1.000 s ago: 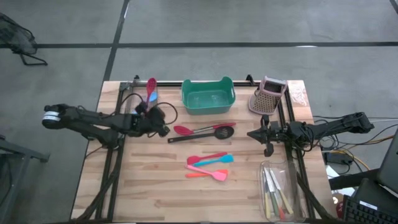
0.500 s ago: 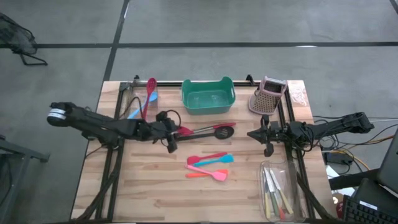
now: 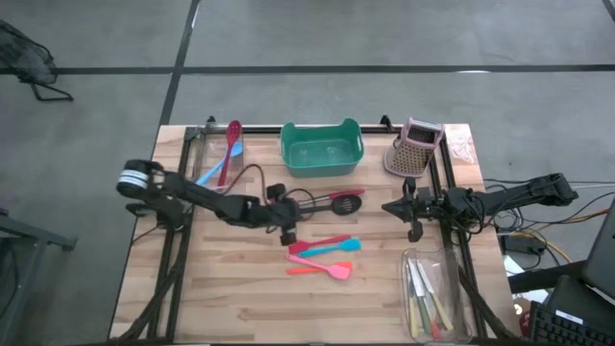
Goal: Pick & Place Kitchen Items
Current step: Put the black slotted spoon into the top transparent bin, then put the light red slotted spoon into the top transparent bin
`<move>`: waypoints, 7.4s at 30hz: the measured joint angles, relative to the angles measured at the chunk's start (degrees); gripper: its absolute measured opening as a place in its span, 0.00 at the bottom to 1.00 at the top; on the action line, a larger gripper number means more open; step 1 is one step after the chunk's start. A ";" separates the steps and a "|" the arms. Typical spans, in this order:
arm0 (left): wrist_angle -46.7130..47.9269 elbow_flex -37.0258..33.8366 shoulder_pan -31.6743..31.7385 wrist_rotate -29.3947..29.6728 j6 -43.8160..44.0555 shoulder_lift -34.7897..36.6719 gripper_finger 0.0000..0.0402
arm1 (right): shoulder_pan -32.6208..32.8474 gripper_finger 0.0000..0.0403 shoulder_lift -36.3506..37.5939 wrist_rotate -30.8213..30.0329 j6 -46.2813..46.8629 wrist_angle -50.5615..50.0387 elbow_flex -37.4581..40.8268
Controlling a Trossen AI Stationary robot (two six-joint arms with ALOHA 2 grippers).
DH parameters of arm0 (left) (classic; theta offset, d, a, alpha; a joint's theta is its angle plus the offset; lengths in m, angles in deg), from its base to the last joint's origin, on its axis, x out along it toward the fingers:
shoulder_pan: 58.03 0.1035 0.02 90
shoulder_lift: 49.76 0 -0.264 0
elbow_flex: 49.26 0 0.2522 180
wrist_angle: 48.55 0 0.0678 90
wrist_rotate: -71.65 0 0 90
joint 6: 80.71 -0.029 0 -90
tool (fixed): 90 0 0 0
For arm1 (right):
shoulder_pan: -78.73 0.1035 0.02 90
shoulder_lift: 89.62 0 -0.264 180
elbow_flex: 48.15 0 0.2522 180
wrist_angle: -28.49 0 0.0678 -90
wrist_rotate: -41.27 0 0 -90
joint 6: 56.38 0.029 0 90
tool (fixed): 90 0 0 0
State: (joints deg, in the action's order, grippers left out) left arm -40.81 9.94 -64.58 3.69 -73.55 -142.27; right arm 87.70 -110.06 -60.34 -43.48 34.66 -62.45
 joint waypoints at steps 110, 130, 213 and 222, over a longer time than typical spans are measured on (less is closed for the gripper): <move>41.29 3.99 -3.18 39.23 3.21 34.84 0.07 | -0.02 0.02 0.01 0.00 0.01 0.01 -0.02; 42.59 -4.66 22.55 40.45 15.34 37.23 0.08 | -0.02 0.02 0.02 0.00 0.01 0.00 -0.02; 20.31 -15.42 21.64 17.73 12.44 39.24 0.28 | 0.00 0.02 0.00 0.00 0.01 0.02 -0.02; 9.04 -15.79 14.38 -9.00 1.52 38.11 0.28 | -0.01 0.02 0.00 0.00 0.01 0.02 -0.02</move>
State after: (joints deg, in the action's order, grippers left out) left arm -31.76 -5.85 -50.20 -5.31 -72.03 -104.16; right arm 87.69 -110.06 -60.34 -43.47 34.68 -62.47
